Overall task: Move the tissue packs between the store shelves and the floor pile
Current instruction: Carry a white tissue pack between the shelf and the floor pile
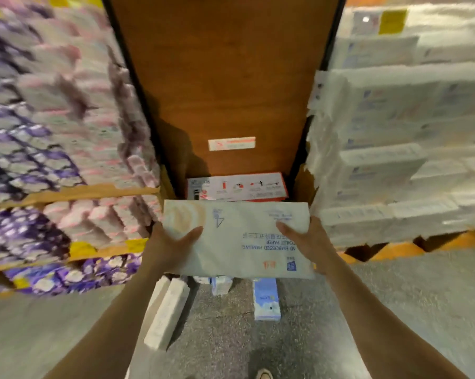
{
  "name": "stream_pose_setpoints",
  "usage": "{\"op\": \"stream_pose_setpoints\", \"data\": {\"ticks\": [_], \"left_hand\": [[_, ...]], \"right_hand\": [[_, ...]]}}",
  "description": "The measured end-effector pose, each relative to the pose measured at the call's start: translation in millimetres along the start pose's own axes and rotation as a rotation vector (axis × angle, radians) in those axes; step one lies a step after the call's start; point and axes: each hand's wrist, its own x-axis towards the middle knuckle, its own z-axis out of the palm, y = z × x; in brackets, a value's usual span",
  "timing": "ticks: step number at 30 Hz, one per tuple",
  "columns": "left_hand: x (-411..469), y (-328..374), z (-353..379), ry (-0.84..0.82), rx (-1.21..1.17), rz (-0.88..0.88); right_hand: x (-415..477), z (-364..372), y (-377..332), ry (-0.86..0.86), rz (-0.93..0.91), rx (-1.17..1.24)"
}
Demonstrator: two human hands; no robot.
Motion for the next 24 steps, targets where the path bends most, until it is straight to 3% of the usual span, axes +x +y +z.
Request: {"op": "stream_pose_setpoints", "data": {"ticks": [7, 15, 24], "left_hand": [[-98.3, -130.0, -132.2, 0.248, -0.156, -0.120], [-251.7, -320.3, -303.0, 0.531, -0.253, -0.306], [-404.3, -484.5, -455.7, 0.874, -0.257, -0.530]], "right_hand": [[-90.5, 123.6, -76.1, -0.230, -0.136, -0.057], [-248.7, 350.3, -133.8, -0.598, -0.284, -0.078], [-421.3, 586.3, -178.3, -0.992, -0.421, -0.111]]}}
